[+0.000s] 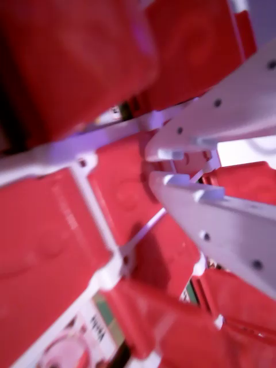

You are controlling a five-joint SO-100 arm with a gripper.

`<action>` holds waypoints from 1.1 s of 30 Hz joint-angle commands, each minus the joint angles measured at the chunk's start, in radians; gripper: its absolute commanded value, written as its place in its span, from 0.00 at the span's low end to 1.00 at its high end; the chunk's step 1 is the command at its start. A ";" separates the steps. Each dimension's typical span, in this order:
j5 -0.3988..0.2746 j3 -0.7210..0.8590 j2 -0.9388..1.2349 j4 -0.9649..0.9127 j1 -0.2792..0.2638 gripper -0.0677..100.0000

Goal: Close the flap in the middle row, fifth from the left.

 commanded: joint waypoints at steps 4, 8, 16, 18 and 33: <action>-0.008 -0.120 0.057 -0.023 -0.008 0.02; -0.014 -0.110 0.089 0.002 -0.009 0.02; -0.032 0.017 0.276 0.041 -0.015 0.02; -0.041 0.055 0.336 0.041 -0.015 0.02; -0.164 0.445 0.816 0.038 -0.029 0.02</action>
